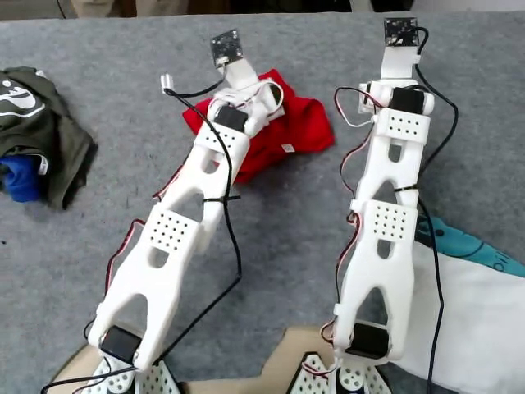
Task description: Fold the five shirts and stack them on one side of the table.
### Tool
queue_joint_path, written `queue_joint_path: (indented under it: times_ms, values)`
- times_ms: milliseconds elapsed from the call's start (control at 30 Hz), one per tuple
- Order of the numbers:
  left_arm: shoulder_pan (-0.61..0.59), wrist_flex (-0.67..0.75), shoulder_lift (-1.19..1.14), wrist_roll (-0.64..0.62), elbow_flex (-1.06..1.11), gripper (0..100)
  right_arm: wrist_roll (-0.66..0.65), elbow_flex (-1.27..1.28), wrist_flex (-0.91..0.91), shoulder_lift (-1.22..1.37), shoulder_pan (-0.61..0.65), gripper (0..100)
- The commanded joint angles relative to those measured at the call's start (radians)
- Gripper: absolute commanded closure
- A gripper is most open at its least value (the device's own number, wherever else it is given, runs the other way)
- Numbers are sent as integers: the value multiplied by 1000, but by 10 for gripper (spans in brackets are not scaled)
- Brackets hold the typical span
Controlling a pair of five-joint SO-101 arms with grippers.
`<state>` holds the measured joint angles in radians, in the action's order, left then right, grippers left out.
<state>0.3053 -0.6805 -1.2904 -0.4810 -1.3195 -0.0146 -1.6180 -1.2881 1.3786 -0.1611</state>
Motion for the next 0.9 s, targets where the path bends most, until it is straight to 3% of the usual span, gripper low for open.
queue_joint_path:
  times_ms: [0, 133, 233, 433, 633, 767, 867]
  values:
    - [-84, 117, 22, 2, -11, 982, -9, -44, 15, -27, 10, 994]
    - [-166, 129, 22, 3, -9, 982, -9, -44, 15, -27, 10, 994]
    - [-212, 23, 24, 3, -37, 982, -9, -44, 15, -25, 10, 994]
    - [-207, -451, 16, 91, -359, 982, -11, -44, 15, -25, 15, 994]
    - [-181, -807, 142, 98, -350, 982, -25, -42, 14, -25, 19, 994]
    - [-252, -1030, 166, 98, -351, 982, -209, -31, -26, -33, 107, 994]
    - [-354, -1083, 145, 97, -324, 982, -361, -47, -143, -54, 213, 991]
